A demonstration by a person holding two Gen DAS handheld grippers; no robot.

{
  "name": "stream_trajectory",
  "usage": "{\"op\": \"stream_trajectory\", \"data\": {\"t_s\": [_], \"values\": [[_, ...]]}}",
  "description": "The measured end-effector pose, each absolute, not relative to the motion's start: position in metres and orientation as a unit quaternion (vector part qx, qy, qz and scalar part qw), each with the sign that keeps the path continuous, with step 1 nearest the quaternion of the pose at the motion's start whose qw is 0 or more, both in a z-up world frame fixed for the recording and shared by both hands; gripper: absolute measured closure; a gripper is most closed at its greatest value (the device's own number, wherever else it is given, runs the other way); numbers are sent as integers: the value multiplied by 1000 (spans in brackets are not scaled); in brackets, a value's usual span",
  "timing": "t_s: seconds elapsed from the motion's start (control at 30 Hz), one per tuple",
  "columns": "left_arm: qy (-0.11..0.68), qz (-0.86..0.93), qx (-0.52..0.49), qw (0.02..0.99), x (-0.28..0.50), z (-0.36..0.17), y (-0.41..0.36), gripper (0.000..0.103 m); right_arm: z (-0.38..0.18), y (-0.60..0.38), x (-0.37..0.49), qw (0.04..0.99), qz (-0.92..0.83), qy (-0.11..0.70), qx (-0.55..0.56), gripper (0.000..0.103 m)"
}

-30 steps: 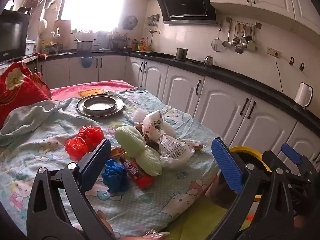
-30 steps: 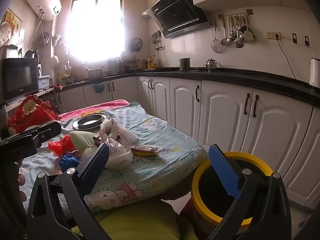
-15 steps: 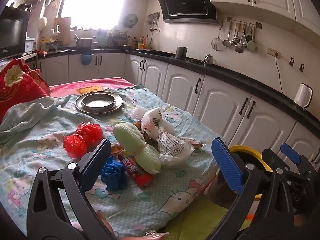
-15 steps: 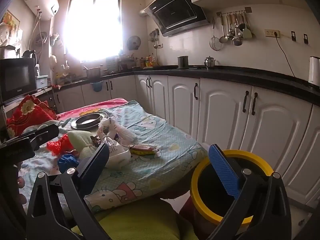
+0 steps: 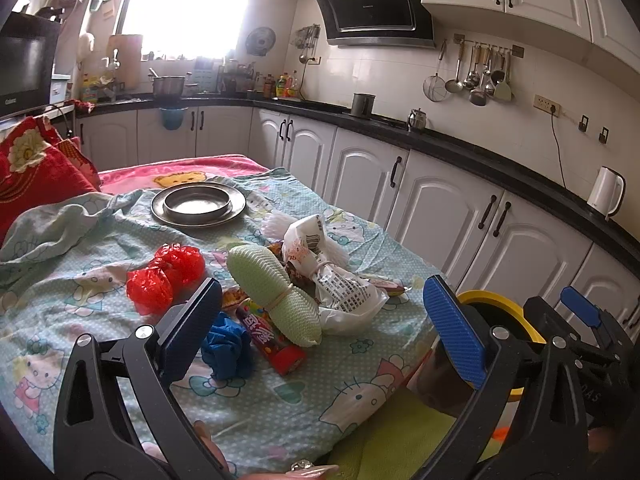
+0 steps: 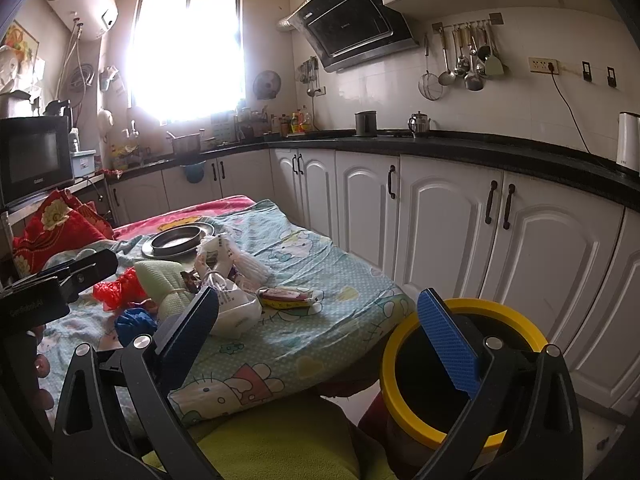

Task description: Collect trash

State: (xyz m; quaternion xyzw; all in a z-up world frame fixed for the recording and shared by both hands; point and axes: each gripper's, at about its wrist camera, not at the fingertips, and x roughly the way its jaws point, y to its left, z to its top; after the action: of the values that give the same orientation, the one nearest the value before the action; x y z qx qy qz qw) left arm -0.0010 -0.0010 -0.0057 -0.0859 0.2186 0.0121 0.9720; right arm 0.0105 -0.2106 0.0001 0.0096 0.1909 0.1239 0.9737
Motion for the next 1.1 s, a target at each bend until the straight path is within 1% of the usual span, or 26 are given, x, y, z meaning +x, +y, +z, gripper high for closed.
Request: {"op": "stream_trajectory", "data": {"t_s": [0.8,1.1], "values": [[223,13,-91,971,-2,-8,-1,11,-3,-209,11,973,126,195,7,6],[226,24,-103,968,1,-14,12,11,-6,-197,21,962,161,222,-2,6]]}}
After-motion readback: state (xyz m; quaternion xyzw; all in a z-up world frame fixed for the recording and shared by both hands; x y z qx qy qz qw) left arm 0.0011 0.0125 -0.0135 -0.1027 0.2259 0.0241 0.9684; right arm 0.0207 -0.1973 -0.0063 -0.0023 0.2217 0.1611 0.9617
